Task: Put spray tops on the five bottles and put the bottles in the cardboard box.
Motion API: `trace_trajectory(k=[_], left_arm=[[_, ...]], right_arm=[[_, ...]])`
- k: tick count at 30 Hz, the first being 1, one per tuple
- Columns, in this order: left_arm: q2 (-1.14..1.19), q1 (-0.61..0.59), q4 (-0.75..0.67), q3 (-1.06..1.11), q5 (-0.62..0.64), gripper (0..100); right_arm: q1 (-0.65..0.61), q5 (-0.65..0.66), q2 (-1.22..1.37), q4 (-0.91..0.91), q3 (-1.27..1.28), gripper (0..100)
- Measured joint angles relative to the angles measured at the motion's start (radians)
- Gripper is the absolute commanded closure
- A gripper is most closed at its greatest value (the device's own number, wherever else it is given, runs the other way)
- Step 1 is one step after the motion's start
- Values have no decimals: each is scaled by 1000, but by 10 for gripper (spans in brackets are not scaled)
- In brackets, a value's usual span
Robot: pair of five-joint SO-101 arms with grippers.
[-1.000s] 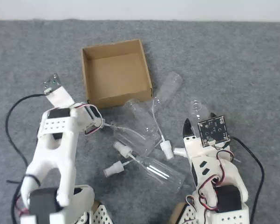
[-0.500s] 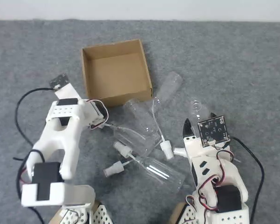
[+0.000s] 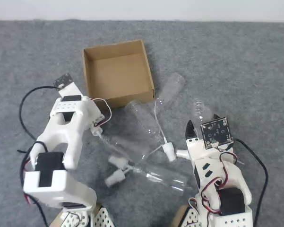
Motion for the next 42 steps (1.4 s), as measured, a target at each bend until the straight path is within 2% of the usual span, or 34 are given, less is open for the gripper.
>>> trace_trajectory(k=[9,25,42], left_arm=[[-6,-8,3,0,0,988],[-255,-178,34,25,-3,988],[-278,-404,32,-83,-5,988]], right_arm=[[0,0,0,0,0,830],[-2,0,0,0,0,830],[-18,0,0,-2,0,830]])
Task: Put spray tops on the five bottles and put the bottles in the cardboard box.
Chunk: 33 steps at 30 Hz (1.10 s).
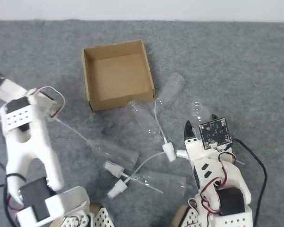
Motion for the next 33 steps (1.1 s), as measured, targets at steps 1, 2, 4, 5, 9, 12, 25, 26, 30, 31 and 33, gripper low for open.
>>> trace_trajectory(k=[1,2,4,5,9,12,25,26,30,31,33], left_arm=[[0,-9,0,-8,0,988],[0,-18,0,-18,0,988],[0,-35,0,-35,0,988],[0,-43,0,-43,0,988],[0,-71,0,-66,0,988],[0,-91,0,-72,0,988],[-252,-89,0,-54,0,988],[-293,-87,0,-48,0,988],[-430,-51,0,-8,0,988],[-456,-41,0,2,0,988],[-496,-20,0,15,5,988]], right_arm=[[2,0,0,0,0,830],[2,0,0,0,0,830],[-2,0,0,0,0,830],[-2,0,0,0,0,830],[-2,-49,0,0,0,830],[-44,-74,0,0,0,830],[-252,-83,-6,0,14,830],[-270,-83,-8,-8,31,830],[-328,-84,0,-68,89,830],[-331,-84,0,-83,100,830],[-334,-84,0,-103,112,830]])
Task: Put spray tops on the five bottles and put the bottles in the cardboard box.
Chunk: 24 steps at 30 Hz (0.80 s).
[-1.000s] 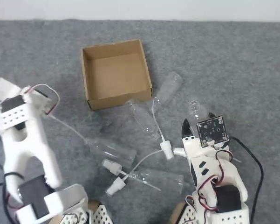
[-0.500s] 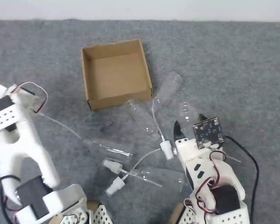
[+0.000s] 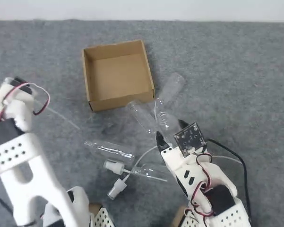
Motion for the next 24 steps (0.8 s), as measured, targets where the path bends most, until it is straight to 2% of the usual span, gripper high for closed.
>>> trace_trajectory(k=[11,15,19,24], left_arm=[[-115,94,0,14,69,988],[-166,132,0,14,129,988],[-232,190,9,14,167,988],[-311,252,32,14,222,988]], right_arm=[[-5,-2,0,-15,0,830],[-5,0,0,-15,0,831],[-5,71,0,-72,46,831],[-6,92,0,-127,75,831]])
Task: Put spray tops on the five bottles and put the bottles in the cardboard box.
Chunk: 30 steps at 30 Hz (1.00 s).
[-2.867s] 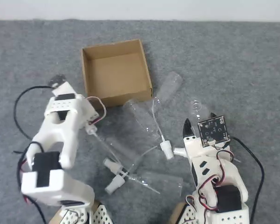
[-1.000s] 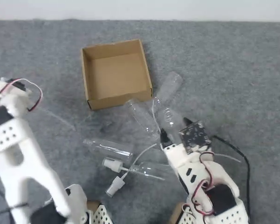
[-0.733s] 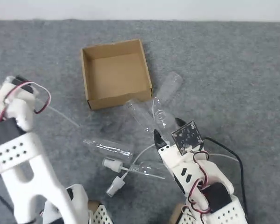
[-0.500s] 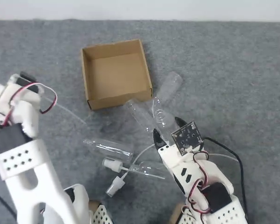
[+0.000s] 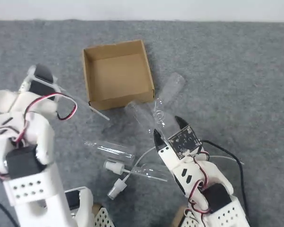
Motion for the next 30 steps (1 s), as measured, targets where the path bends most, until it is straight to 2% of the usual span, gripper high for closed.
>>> trace_trajectory(k=[12,16,25,30], left_arm=[[-38,41,0,63,123,988],[-38,103,0,81,126,988],[-38,133,0,87,126,988],[-40,198,0,138,127,988]], right_arm=[[-115,11,0,-34,29,839],[-149,61,0,-54,52,879],[-169,84,0,-54,54,879],[-170,84,0,-54,54,879]])
